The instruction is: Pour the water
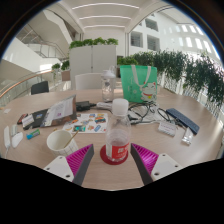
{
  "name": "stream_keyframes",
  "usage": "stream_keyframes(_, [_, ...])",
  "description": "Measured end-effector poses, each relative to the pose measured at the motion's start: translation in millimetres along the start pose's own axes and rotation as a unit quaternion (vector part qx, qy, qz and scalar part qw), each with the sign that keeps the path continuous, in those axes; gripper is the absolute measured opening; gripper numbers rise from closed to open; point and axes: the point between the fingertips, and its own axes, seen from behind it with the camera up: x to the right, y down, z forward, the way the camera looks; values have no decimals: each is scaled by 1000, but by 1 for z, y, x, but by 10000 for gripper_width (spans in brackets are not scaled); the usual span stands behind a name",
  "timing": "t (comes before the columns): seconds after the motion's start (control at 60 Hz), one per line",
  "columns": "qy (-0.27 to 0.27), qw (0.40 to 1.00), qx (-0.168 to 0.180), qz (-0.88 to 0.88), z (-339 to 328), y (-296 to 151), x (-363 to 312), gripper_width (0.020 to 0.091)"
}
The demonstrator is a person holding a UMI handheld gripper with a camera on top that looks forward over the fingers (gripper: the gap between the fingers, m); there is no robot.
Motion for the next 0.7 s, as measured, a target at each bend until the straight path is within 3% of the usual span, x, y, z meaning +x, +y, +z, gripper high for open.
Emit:
stream_keyframes(0.183, [22,999,7,28,-112,1,-36,838])
stream_keyframes(0.417, [8,999,27,23,-268,3,-160,840])
stream_keyframes(0.7, [-21,999,33,14,-377,0,-262,841])
